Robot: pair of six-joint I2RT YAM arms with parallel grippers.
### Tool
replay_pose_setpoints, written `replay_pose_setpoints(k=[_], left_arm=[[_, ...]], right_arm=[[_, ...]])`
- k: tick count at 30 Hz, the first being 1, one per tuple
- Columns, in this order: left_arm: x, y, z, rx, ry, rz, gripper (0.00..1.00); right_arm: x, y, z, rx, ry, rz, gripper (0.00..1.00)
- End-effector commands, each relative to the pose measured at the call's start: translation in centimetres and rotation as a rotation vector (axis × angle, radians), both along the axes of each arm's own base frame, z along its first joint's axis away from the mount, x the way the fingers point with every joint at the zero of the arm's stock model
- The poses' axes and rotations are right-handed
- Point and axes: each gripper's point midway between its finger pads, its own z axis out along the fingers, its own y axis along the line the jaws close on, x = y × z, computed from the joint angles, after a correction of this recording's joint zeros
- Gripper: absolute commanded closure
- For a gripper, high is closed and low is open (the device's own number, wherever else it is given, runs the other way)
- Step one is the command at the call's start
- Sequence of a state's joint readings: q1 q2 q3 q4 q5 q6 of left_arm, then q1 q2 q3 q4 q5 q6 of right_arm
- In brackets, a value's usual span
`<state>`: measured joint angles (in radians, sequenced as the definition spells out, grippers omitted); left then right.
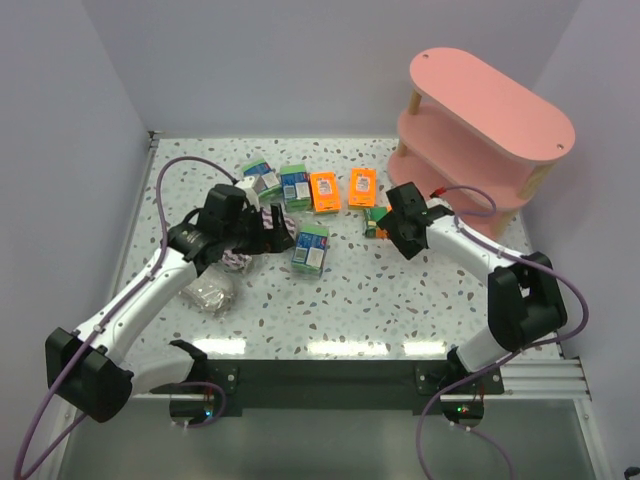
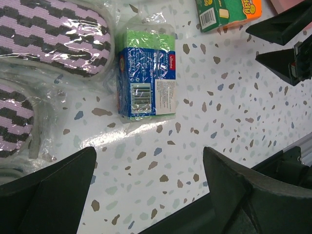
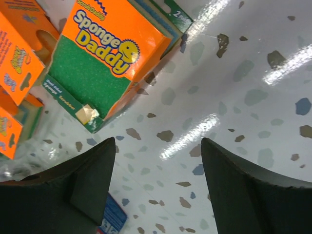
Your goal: Place and organize the cleaning sponges onto the shelf
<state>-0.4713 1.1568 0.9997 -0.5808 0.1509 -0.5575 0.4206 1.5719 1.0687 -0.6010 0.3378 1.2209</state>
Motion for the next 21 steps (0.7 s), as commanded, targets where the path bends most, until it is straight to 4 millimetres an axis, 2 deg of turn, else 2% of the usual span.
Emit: replay_pose_setpoints(k=[1, 11, 16, 19, 20, 21], left_arm=[[0.5, -0.3, 0.7, -0.019, -0.041, -0.014, 0.04], [0.2, -0.3, -0.5, -0.013, -0.019, -0.022, 0.04], [0.0, -0.2, -0.7, -0.014, -0.013, -0.026, 0.04], [-0.2, -0.3, -1.1, -0.015, -0.006, -0.028, 0.04], [-0.2, -0.3, -1.2, -0.015, -0.002, -0.03, 0.04], [-0.1, -0.4, -1.0, -0.02, -0.007, -0.033, 0.04]], right_arm=[[4.0, 1.9, 3.5, 0.182, -0.242, -0.114, 0.27], [5.3, 2.0, 0.2, 0.195, -0.187, -0.186, 0.43], [4.7, 1.7, -1.5, 0.168, -0.146, -0.19, 0.52], [4.3, 1.3, -2.2, 0.157, -0.136, -0.191, 0.64], [4.0, 1.1, -2.5, 0.151, -0.132, -0.19, 0.75], [3.9, 1.0, -2.5, 0.143, -0.128, -0.185, 0.78]])
